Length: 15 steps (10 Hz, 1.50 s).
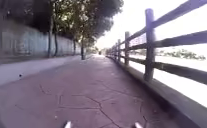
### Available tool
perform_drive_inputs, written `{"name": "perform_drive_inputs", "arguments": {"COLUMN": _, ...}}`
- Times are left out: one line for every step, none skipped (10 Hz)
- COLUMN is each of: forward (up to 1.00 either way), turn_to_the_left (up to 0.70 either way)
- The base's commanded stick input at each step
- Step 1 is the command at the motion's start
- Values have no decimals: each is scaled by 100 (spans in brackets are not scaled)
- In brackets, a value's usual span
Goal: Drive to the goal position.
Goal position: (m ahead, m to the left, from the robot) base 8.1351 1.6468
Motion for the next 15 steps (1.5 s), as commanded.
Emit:
{"name": "perform_drive_inputs", "arguments": {"forward": 0, "turn_to_the_left": 0}}
{"name": "perform_drive_inputs", "arguments": {"forward": 0, "turn_to_the_left": 0}}
{"name": "perform_drive_inputs", "arguments": {"forward": 0, "turn_to_the_left": 0}}
{"name": "perform_drive_inputs", "arguments": {"forward": 0, "turn_to_the_left": 0}}
{"name": "perform_drive_inputs", "arguments": {"forward": 0, "turn_to_the_left": 0}}
{"name": "perform_drive_inputs", "arguments": {"forward": 0, "turn_to_the_left": 0}}
{"name": "perform_drive_inputs", "arguments": {"forward": 18, "turn_to_the_left": 0}}
{"name": "perform_drive_inputs", "arguments": {"forward": 70, "turn_to_the_left": 0}}
{"name": "perform_drive_inputs", "arguments": {"forward": 70, "turn_to_the_left": 0}}
{"name": "perform_drive_inputs", "arguments": {"forward": 70, "turn_to_the_left": 0}}
{"name": "perform_drive_inputs", "arguments": {"forward": 70, "turn_to_the_left": 0}}
{"name": "perform_drive_inputs", "arguments": {"forward": 70, "turn_to_the_left": 0}}
{"name": "perform_drive_inputs", "arguments": {"forward": 70, "turn_to_the_left": 0}}
{"name": "perform_drive_inputs", "arguments": {"forward": 70, "turn_to_the_left": 0}}
{"name": "perform_drive_inputs", "arguments": {"forward": 70, "turn_to_the_left": 0}}
